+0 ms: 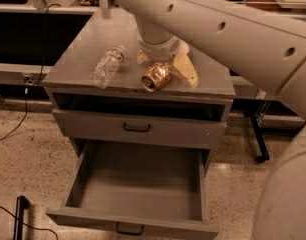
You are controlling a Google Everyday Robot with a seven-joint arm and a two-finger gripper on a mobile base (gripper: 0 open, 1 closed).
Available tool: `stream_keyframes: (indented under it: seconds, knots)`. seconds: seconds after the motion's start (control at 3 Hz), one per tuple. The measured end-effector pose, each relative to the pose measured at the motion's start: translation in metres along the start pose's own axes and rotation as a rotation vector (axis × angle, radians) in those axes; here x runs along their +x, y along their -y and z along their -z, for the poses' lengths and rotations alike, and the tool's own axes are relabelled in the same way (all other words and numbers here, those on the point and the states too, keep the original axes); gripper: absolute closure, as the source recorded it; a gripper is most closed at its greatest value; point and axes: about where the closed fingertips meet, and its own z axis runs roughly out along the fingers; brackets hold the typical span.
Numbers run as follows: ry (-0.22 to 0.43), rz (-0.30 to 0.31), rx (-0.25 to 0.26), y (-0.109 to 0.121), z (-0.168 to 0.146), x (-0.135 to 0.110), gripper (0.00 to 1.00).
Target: Place orange can into middle drawer
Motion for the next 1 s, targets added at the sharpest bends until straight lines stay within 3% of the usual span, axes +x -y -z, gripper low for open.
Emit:
stream_keyframes:
  seconds: [0.33,1.0]
  knots:
    - [-0.037,0.031,-0.034,0.01,-0.022,0.02,0.0]
    - [-0.035,0.053,0.015,0.026,-0.043,0.034,0.0]
